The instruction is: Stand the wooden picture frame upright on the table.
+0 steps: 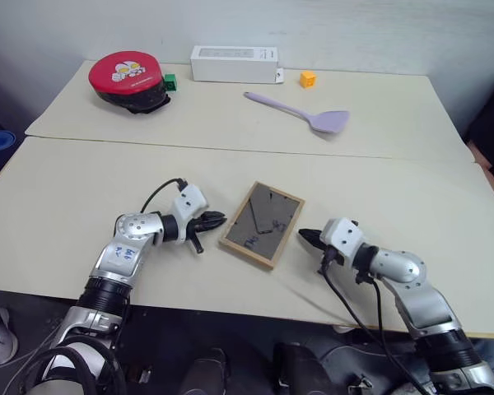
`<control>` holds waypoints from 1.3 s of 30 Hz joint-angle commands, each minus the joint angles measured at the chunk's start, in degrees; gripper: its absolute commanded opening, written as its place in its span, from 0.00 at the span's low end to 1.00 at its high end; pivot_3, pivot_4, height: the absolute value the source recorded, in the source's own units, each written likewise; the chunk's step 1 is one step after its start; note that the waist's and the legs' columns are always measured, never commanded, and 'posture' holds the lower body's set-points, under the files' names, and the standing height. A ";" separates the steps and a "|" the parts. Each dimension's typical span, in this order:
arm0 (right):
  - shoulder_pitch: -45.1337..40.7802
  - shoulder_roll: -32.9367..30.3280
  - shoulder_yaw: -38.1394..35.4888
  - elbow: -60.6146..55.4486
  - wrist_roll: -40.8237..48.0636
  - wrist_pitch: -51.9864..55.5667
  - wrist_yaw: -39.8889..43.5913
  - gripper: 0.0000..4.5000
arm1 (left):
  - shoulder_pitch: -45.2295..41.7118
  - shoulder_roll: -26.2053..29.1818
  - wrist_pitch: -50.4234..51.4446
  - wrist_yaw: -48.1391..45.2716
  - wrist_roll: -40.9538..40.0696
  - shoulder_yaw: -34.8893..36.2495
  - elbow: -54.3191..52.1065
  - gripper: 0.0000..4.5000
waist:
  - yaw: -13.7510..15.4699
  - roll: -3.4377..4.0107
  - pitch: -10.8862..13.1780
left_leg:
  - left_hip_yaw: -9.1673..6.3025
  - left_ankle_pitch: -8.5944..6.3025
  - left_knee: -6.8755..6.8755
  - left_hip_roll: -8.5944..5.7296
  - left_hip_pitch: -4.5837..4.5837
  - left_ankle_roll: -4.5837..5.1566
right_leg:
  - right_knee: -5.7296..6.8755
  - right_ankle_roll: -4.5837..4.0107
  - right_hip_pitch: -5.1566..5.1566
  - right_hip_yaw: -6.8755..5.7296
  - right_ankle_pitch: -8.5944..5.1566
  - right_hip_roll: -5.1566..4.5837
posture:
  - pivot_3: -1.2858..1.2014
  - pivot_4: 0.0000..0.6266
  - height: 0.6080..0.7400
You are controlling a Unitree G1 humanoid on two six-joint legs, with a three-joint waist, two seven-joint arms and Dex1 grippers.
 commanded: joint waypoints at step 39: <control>0.67 -7.52 0.39 -6.39 1.32 1.66 11.57 0.00 | 0.83 -4.37 78.75 21.78 -43.80 17.79 -9.77 0.99 | 0.68 -0.01 -0.09 | 0.28 -0.10 0.11 0.24 0.22 -0.08 | -0.01 0.05 -0.02 1.12 0.03 0.46 | 0.52 0.24 1.00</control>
